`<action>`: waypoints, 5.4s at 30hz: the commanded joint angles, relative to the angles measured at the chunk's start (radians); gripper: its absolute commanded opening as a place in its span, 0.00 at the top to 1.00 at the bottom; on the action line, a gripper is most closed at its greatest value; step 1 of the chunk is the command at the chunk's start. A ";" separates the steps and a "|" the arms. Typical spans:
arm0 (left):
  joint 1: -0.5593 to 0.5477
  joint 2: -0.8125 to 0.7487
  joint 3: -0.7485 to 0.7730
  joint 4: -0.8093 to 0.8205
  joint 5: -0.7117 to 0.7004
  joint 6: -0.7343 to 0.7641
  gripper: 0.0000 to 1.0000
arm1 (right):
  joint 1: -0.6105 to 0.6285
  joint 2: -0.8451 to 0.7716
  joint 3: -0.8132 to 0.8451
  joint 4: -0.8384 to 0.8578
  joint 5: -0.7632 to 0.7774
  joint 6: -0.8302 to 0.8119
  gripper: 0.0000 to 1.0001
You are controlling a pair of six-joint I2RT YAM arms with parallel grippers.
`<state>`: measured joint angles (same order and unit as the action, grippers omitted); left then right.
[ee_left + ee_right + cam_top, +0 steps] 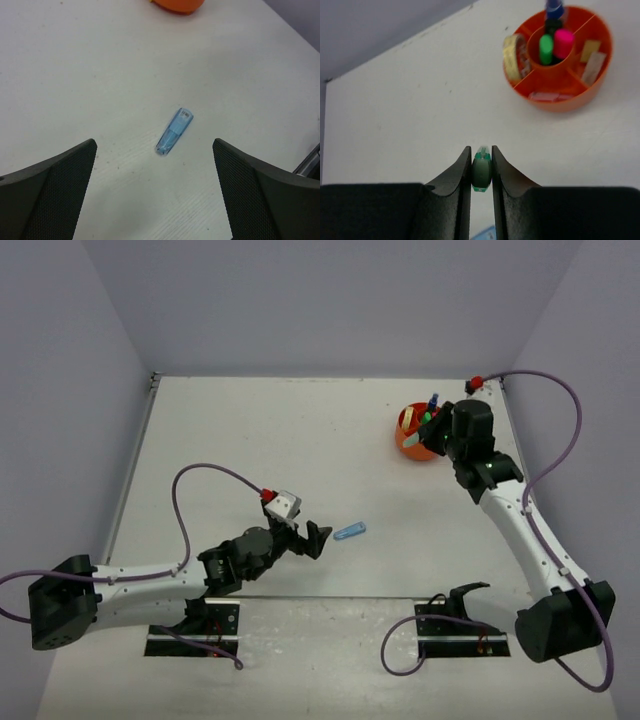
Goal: Sort the stationery into containers
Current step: Place the stationery in the storage box, then pick up the stationery from the center of the board, then place the stationery in the storage box.
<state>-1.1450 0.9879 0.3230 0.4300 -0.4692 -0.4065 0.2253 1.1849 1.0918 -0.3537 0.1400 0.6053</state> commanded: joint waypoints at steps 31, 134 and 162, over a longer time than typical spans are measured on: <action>0.003 -0.075 0.041 -0.163 0.026 -0.125 0.00 | -0.086 0.476 0.255 0.041 0.116 -0.054 0.36; 0.013 -0.301 0.370 -0.864 0.158 -0.020 0.00 | -0.150 0.319 0.054 0.257 -0.143 0.113 1.00; 0.013 -0.249 0.366 -0.856 0.151 -0.024 0.00 | -0.172 0.399 0.086 0.194 -0.121 0.045 0.53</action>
<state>-1.1282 0.7414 0.6914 -0.4351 -0.3137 -0.4133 0.0578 1.6100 1.1354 -0.1363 0.0144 0.6618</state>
